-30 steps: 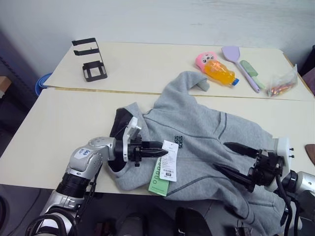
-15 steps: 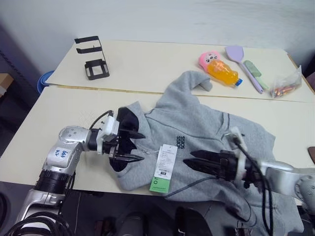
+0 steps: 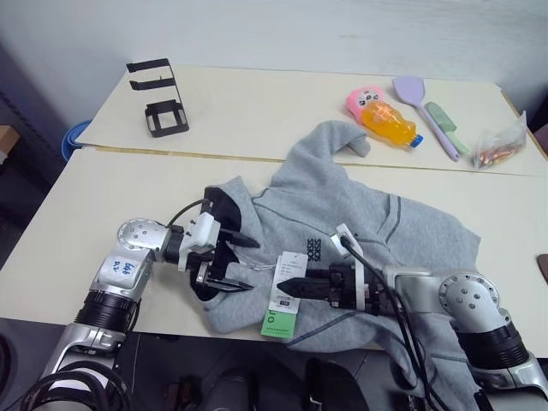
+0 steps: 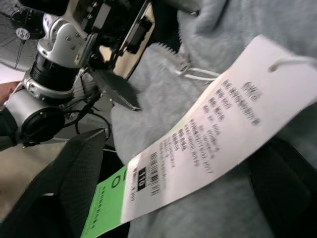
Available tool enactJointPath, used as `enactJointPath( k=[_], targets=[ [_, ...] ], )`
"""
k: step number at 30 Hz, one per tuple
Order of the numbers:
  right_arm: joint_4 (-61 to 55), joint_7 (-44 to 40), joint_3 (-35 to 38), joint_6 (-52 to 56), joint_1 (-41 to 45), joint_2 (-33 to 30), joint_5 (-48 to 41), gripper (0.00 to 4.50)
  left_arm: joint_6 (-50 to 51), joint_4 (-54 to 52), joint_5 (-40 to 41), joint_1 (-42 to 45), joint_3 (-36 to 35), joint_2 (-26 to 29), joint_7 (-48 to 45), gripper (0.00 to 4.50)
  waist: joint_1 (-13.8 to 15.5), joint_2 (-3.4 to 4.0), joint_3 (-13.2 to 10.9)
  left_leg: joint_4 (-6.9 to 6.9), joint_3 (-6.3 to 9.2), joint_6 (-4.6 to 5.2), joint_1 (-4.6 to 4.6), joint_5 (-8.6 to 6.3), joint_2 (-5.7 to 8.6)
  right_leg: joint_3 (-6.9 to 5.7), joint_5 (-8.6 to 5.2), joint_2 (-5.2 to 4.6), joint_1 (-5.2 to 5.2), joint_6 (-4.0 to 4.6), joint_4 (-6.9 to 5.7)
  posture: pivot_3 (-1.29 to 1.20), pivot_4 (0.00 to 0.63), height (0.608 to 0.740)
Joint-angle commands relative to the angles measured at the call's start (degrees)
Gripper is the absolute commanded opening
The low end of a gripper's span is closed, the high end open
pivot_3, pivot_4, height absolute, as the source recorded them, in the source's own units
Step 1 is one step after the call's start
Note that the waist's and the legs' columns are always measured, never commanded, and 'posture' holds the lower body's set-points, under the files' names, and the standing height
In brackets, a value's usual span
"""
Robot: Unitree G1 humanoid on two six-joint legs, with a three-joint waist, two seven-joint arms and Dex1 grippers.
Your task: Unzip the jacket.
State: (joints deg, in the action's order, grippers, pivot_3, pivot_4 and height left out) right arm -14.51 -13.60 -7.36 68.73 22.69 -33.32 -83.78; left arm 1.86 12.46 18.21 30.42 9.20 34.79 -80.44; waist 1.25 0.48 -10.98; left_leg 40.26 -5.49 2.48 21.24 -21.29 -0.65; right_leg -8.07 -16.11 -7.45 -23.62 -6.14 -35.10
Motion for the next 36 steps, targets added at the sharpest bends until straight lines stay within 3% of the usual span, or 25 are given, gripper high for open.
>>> enactJointPath(
  k=[1,11,16,24,30,36],
  targets=[
    [0.61,-1.68,-0.91,0.99,1.04,1.85,2.46,3.28,-1.99,1.5,-4.15,-0.47,0.96,-0.95,3.95,4.5,-0.05,0.0,0.0,0.02,0.0,0.01,0.0,0.01,0.0,0.02,0.01,0.0,0.0,-0.01,0.0,0.0,0.15,0.74],
    [-0.48,-3.87,5.74,-3.5,-0.02,6.24,5.07,0.02,0.34,4.28,-10.03,-0.93,3.43,-0.96,9.13,4.5,-0.03,0.0,0.02,0.06,-0.01,0.04,-0.05,0.08,0.02,0.11,0.04,-0.07,0.02,-0.02,-0.15,0.0,0.15,0.74],
    [-2.92,-3.88,12.14,-8.15,-1.96,6.61,5.94,0.02,3.1,4.19,-10.69,-1.55,4.6,-0.32,9.43,4.5,-0.04,0.03,0.07,0.06,0.0,0.02,-0.14,0.13,0.02,0.29,0.06,-0.1,0.07,0.01,-0.22,0.0,0.15,0.74],
    [-12.63,-14.94,15.26,-26.79,-11.5,-3.75,30.49,0.02,6.04,1.74,-10.13,-3.36,4.66,0.33,10.1,4.5,0.02,0.06,0.12,0.04,0.01,0.02,-0.15,0.13,0.05,0.39,0.06,-0.1,0.06,0.01,-0.2,0.0,0.15,0.74],
    [-13.72,-21.5,19.33,-45.19,-19.0,-9.64,48.96,0.02,7.46,1.09,-10.75,-4.77,5.17,0.8,11.35,4.5,0.04,0.1,0.18,0.04,-0.08,0.02,-0.26,0.13,0.05,0.35,0.06,-0.08,0.11,0.01,-0.22,0.0,0.15,0.74],
    [-10.93,-26.8,31.29,-51.21,-26.06,-10.46,49.51,0.02,7.92,0.74,-10.84,-5.88,5.74,1.06,11.67,4.5,0.1,0.1,0.2,-0.07,-0.13,0.01,-0.52,0.13,0.04,0.38,0.06,-0.07,0.29,0.01,-0.21,0.0,0.15,0.74]
  ],
)
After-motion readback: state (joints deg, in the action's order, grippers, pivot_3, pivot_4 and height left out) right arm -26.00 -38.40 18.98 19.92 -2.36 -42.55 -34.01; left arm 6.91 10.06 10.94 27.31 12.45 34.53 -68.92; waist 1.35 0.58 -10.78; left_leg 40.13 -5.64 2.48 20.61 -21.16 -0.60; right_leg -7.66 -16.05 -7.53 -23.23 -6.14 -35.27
